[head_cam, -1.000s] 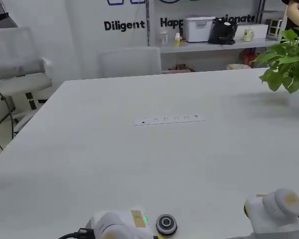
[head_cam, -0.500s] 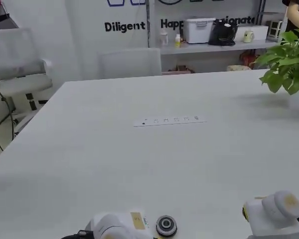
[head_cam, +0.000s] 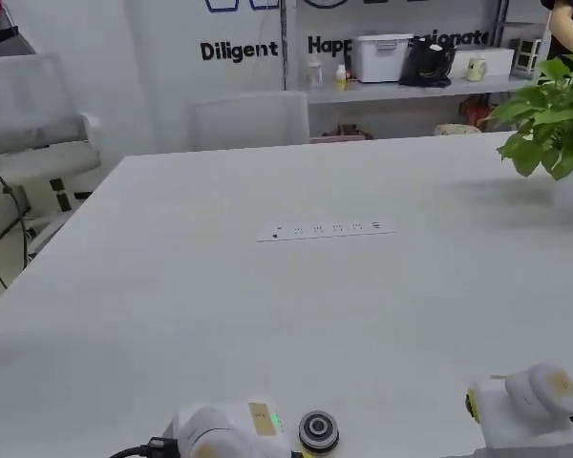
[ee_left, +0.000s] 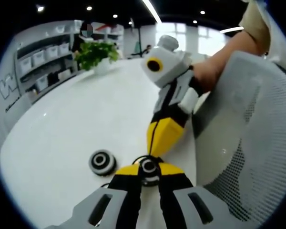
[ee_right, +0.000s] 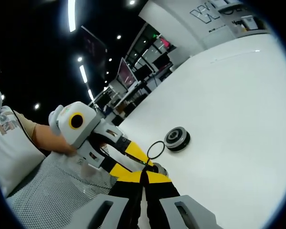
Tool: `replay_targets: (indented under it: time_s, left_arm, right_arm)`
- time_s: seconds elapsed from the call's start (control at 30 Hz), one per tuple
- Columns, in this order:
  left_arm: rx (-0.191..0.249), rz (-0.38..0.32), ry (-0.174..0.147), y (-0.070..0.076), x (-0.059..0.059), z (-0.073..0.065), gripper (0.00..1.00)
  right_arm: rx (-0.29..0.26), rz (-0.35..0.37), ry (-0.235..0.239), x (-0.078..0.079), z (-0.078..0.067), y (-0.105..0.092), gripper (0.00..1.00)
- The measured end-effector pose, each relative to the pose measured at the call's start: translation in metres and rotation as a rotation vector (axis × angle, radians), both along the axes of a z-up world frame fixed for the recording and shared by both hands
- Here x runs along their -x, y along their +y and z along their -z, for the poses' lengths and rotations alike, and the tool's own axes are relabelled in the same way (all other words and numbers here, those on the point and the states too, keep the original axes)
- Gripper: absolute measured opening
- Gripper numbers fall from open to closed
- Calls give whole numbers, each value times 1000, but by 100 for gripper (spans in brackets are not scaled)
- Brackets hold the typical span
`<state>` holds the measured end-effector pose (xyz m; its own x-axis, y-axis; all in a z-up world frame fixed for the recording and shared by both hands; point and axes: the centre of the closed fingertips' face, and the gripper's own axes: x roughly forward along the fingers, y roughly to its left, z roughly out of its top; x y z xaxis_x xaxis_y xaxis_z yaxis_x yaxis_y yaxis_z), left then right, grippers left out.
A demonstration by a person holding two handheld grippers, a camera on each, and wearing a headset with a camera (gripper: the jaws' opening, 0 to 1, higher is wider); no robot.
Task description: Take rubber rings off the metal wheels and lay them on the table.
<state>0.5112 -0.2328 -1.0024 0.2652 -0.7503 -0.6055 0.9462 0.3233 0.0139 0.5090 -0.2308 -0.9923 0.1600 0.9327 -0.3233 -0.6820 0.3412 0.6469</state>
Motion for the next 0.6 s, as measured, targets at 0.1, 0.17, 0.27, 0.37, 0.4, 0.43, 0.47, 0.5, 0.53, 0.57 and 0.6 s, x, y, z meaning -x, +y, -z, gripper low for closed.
replay_targets:
  time_s: [0.1, 0.17, 0.27, 0.37, 0.4, 0.43, 0.47, 0.5, 0.53, 0.57, 0.6]
  left_arm:
    - [0, 2, 10, 0, 1, 0, 14]
    - [-2, 8, 14, 0, 1, 0, 14]
    - [5, 17, 15, 0, 3, -5, 15]
    - [26, 25, 19, -2, 4, -13, 16]
    - [27, 29, 18, -2, 5, -14, 16]
    - [26, 35, 15, -2, 6, -16, 16]
    - [25, 41, 11, -2, 7, -17, 17]
    - [24, 45, 8, -1, 8, -18, 17]
    - [24, 48, 6, 0, 8, -21, 18]
    - [29, 47, 6, 1, 9, -24, 19]
    - [49, 44, 5, 1, 9, -31, 20]
  right_arm:
    - [1, 9, -3, -2, 1, -1, 0]
    - [0, 17, -4, -3, 1, -2, 0]
    - [-4, 25, -5, -4, 0, -3, 0]
    - [-9, 28, -5, -5, -2, -3, 0]
    - [-10, 27, -6, -5, -2, -3, 0]
    - [-13, 26, -6, -5, -3, -3, 0]
    - [-14, 25, -7, -5, -3, -3, 0]
    - [-15, 27, -12, -5, -4, -3, 0]
    - [-15, 28, -13, -6, -5, -3, 0]
    - [-22, 31, -13, -6, -7, -4, 0]
    - [-32, 33, -12, -6, -9, -4, 0]
